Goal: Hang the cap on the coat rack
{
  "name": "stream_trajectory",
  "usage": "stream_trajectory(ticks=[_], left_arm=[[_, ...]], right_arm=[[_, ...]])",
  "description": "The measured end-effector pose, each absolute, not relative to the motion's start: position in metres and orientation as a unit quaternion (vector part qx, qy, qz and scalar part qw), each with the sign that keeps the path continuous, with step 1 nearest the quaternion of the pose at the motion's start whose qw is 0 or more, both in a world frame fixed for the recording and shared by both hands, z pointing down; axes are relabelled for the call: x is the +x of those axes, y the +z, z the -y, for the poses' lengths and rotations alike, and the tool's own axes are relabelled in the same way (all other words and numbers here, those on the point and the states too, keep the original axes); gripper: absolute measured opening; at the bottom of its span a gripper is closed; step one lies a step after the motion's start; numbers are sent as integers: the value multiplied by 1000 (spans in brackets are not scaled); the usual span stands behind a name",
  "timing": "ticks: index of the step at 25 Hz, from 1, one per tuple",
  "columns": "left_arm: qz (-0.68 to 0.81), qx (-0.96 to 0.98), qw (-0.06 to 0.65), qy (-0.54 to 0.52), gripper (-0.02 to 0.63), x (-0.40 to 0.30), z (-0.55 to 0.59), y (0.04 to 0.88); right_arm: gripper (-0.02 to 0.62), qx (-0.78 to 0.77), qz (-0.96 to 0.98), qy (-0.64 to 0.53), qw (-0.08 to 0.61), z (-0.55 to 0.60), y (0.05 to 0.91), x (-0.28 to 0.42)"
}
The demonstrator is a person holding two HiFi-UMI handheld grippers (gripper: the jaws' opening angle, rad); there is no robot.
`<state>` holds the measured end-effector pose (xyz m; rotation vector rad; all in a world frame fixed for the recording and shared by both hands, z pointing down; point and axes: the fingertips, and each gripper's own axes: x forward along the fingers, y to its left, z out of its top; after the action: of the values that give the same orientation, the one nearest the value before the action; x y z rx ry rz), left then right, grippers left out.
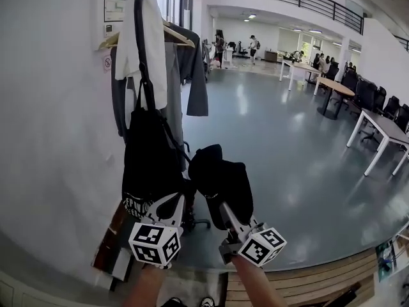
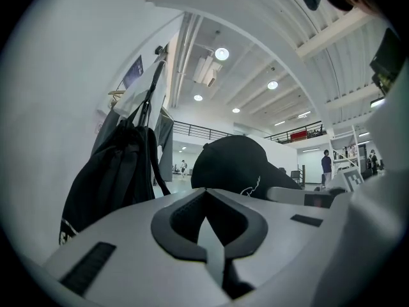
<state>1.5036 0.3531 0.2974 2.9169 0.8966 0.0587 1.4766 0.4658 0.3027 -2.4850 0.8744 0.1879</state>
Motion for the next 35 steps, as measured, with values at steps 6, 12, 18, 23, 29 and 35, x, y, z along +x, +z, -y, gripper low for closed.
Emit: stream_trajectory(ticks=[6,12,18,23,29,35], left_arm=[[-301,953,45,11,5,1529,-342,270],[-306,952,24,3,4,1551,-329,240],[-298,954,14,-27,3,1572,-304,212],[-281,959,9,-44,4,1586,-278,196],[-259,964,0,-55,3,1600,-255,182],[-235,970,-10,-69,5,1617,-233,161]], right_arm=[[34,-906,-328,98,250,-455,272,1504],[34,-895,-342,140,249,-434,231,1520],[34,-872,-378,187,249,-407,179,1537],[34,-842,-423,219,256,-381,133,1547],[34,-790,-485,243,285,-351,83,1554],[34,-764,-514,262,287,-334,43,1570]])
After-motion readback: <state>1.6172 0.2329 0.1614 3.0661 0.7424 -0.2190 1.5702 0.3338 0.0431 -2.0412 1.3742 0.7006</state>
